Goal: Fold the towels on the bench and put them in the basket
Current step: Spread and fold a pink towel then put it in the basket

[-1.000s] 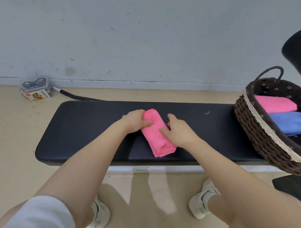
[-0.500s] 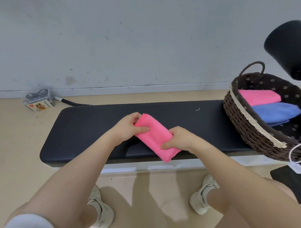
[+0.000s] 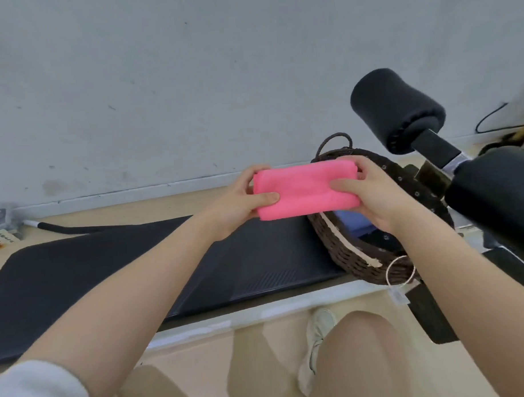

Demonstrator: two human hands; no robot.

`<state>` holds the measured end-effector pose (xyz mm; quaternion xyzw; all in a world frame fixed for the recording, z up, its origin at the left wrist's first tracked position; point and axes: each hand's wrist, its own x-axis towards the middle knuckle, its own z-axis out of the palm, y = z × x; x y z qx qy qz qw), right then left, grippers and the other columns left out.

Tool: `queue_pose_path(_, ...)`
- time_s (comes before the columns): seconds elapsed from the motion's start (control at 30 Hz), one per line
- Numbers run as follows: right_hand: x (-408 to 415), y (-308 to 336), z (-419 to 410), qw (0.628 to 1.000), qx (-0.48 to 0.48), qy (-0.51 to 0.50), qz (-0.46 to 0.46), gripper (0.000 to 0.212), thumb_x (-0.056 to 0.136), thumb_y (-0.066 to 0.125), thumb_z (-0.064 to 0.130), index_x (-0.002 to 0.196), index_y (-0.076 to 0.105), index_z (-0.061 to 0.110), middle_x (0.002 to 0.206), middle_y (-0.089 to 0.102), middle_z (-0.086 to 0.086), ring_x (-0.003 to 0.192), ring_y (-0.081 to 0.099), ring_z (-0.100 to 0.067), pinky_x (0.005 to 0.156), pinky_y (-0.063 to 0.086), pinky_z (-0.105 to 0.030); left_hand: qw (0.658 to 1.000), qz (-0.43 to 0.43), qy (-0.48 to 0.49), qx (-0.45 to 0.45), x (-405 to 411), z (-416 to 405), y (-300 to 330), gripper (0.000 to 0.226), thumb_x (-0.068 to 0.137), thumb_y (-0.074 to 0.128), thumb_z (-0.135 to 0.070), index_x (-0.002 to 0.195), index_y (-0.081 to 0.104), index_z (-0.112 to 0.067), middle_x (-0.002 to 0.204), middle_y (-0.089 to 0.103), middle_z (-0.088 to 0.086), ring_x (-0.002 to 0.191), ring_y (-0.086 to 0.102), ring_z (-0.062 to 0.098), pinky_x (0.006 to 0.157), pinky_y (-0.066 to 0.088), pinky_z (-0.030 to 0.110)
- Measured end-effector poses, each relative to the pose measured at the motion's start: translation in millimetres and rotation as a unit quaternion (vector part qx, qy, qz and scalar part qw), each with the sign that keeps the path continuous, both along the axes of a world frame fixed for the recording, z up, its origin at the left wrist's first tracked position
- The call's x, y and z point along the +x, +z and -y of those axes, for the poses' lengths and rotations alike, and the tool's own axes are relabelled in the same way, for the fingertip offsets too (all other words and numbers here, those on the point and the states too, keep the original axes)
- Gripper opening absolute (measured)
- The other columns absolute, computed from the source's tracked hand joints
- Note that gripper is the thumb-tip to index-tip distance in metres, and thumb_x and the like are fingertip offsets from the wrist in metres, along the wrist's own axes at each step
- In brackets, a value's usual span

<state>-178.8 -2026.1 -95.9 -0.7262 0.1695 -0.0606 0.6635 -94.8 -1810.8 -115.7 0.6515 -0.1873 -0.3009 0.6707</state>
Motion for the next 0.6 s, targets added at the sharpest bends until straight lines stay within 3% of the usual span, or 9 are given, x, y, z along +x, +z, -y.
queue_pose_path(0.07, 1, 6, 35, 0.999, 0.013, -0.049, 0.014, 0.045, 0.087, 0.063, 0.008, 0.128, 0.046, 0.01, 0.118, 0.056, -0.01, 0.099, 0.06, -0.021, 0.074, 0.053, -0.031, 1.0, 0.007, -0.007, 0.0, -1, 34, 11, 0.039, 0.086, 0.061, -0.004, 0.115, 0.045, -0.024, 0.102, 0.059, 0.004, 0.086, 0.064, 0.015, 0.071, 0.057, 0.024)
queue_pose_path(0.17, -2, 10, 82, 0.996, -0.031, -0.07, -0.038, 0.038, 0.089, 0.061, 0.014, 0.124, 0.048, 0.006, 0.121, 0.058, -0.015, 0.095, 0.06, -0.022, 0.074, 0.054, -0.034, 0.999, 0.003, -0.035, 0.014, -7, 81, 19, 0.028, 0.086, 0.062, -0.004, 0.105, 0.047, -0.019, 0.103, 0.059, 0.01, 0.083, 0.063, 0.018, 0.073, 0.058, 0.027)
queue_pose_path(0.23, -11, 11, 104, 0.987, -0.091, -0.044, -0.127, 0.031, 0.09, 0.061, 0.014, 0.119, 0.049, 0.01, 0.115, 0.057, -0.011, 0.094, 0.058, -0.022, 0.075, 0.054, -0.035, 0.986, 0.095, -0.069, 0.116, -13, 107, 16, 0.027, 0.082, 0.069, -0.013, 0.097, 0.047, -0.019, 0.102, 0.059, 0.01, 0.086, 0.06, 0.018, 0.079, 0.054, 0.033)
queue_pose_path(0.27, -16, 10, 111, 0.975, -0.14, -0.03, -0.171, 0.031, 0.089, 0.061, 0.016, 0.117, 0.049, 0.012, 0.11, 0.057, -0.008, 0.094, 0.058, -0.022, 0.074, 0.055, -0.034, 0.959, 0.175, -0.1, 0.198, -17, 119, 12, 0.031, 0.079, 0.072, -0.021, 0.097, 0.046, -0.018, 0.099, 0.059, 0.006, 0.086, 0.058, 0.018, 0.077, 0.052, 0.034)
queue_pose_path(0.33, -23, 6, 118, 0.933, -0.272, -0.006, -0.236, 0.032, 0.088, 0.063, 0.02, 0.115, 0.047, 0.013, 0.101, 0.054, -0.003, 0.086, 0.055, -0.019, 0.067, 0.049, -0.03, 0.869, 0.324, -0.167, 0.336, -27, 140, 5, 0.041, 0.075, 0.072, -0.035, 0.096, 0.043, -0.016, 0.086, 0.054, -0.001, 0.08, 0.052, 0.017, 0.065, 0.043, 0.032)
queue_pose_path(0.43, -22, -5, 117, 0.841, -0.441, 0.049, -0.31, 0.043, 0.09, 0.059, 0.022, 0.123, 0.042, 0.002, 0.1, 0.053, -0.012, 0.087, 0.048, -0.023, 0.069, 0.04, -0.032, 0.774, 0.435, -0.211, 0.41, -38, 165, 0, 0.045, 0.076, 0.068, -0.042, 0.1, 0.043, -0.013, 0.086, 0.05, 0.0, 0.079, 0.047, 0.02, 0.062, 0.034, 0.03)
queue_pose_path(0.53, -17, -12, 114, 0.788, -0.473, 0.095, -0.382, 0.043, 0.094, 0.051, 0.022, 0.127, 0.038, -0.003, 0.091, 0.05, -0.01, 0.087, 0.05, -0.027, 0.06, 0.045, -0.031, 0.752, 0.412, -0.251, 0.45, -36, 178, -4, 0.058, 0.079, 0.066, -0.043, 0.118, 0.04, -0.009, 0.1, 0.054, 0.005, 0.085, 0.047, 0.022, 0.069, 0.038, 0.031)
queue_pose_path(0.6, -15, -18, 114, 0.772, -0.481, 0.104, -0.402, 0.047, 0.095, 0.051, 0.025, 0.131, 0.039, -0.002, 0.114, 0.055, -0.016, 0.096, 0.054, -0.028, 0.074, 0.046, -0.033, 0.738, 0.391, -0.28, 0.473, -35, 185, -7, 0.059, 0.081, 0.065, -0.042, 0.122, 0.038, -0.01, 0.107, 0.055, 0.005, 0.09, 0.048, 0.023, 0.076, 0.039, 0.034)
